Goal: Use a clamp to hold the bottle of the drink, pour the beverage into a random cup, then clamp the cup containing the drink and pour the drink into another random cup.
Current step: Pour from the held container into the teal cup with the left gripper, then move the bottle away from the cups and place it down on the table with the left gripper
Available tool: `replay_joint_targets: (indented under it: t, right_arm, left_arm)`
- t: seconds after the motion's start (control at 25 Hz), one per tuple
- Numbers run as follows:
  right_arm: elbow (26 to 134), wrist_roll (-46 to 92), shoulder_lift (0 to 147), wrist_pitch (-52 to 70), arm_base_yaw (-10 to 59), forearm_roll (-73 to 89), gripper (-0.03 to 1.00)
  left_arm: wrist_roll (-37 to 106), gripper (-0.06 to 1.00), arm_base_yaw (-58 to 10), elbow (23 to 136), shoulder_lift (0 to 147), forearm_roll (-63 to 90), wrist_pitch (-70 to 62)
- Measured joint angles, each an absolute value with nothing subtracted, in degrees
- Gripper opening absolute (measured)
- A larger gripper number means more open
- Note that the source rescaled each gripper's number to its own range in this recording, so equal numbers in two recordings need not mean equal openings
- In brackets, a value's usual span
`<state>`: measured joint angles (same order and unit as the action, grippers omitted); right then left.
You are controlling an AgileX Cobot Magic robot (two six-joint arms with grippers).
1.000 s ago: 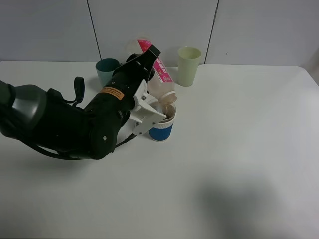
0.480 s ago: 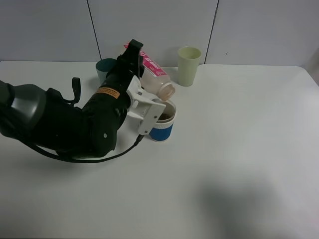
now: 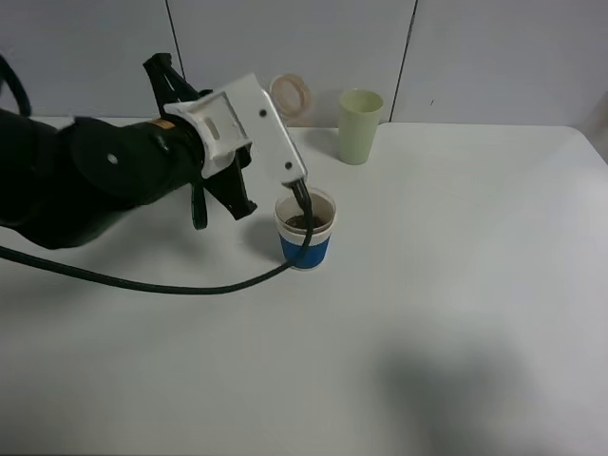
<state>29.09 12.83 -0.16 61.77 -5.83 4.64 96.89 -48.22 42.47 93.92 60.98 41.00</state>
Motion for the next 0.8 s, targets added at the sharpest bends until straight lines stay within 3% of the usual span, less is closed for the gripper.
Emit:
replay_joint_targets:
  t: [0.36,0.52,0.64,0.8]
  right_arm:
    - [29.1,12.8,-0.2,61.8,-5.8,4.6,0.89]
    - [29.1,12.8,-0.2,61.8,-5.8,4.6,0.89]
    - [29.1,12.8,-0.2,61.8,-5.8,4.6,0.89]
    - [29.1,12.8,-0.2,61.8,-5.8,4.6,0.89]
  left_arm:
    - [62.6,0.04,-35.1,42.5,84.2,52.4,17.4]
    - [37.6,0.04,-27.9,42.4,80.0,37.3,9.5]
    - [6.8,0.04,-19.9,42.4,76.5,15.6,2.6]
    - [-4.4,0.04,-15.3,41.4,74.2,-0.8,-1.0]
